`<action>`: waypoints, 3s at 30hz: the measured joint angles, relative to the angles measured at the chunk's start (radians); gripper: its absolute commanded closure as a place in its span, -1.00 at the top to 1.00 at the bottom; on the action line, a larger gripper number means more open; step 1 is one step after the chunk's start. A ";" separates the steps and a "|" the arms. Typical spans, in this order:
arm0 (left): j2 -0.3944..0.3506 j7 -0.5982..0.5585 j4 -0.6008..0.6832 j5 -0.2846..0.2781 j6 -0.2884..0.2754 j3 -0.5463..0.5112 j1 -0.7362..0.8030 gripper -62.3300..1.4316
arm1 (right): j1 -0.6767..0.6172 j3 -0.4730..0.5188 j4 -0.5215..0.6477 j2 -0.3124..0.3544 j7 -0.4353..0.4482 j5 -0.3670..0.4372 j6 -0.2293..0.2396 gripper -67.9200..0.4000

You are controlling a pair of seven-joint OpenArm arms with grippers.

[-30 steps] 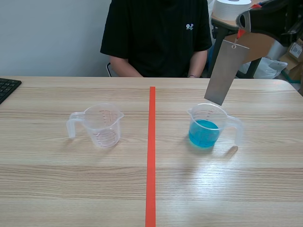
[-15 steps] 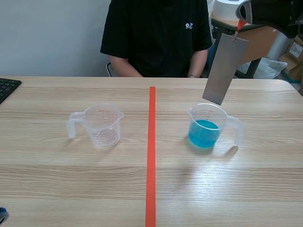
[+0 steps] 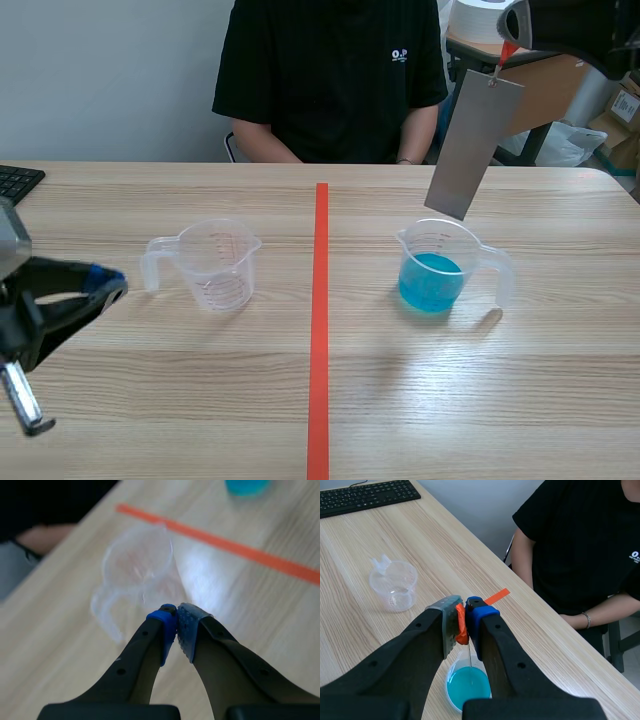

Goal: Do the redox reaction experiment.
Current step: 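Raise the plate and point at it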

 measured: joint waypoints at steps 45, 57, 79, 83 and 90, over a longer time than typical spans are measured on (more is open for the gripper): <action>0.727 -0.049 -0.821 0.216 0.015 0.708 -0.994 -0.81 | 0.000 0.000 0.000 0.000 0.000 0.003 0.000 -0.94; 0.765 -0.074 -0.846 0.216 0.010 0.753 -1.013 -0.81 | 0.000 0.000 0.000 0.000 0.000 0.004 0.000 -0.94; 0.765 -0.112 -0.846 0.218 0.019 0.755 -1.013 -0.81 | 0.000 0.000 0.000 0.000 0.000 0.004 0.000 -0.94; 0.765 -0.058 -0.846 0.218 0.038 0.755 -1.013 -0.81 | 0.000 0.000 0.000 0.000 0.000 0.003 0.000 -0.94; 0.765 -0.047 -0.846 0.218 0.049 0.755 -1.013 -0.81 | 0.000 0.000 0.000 0.000 0.000 0.004 0.000 -0.94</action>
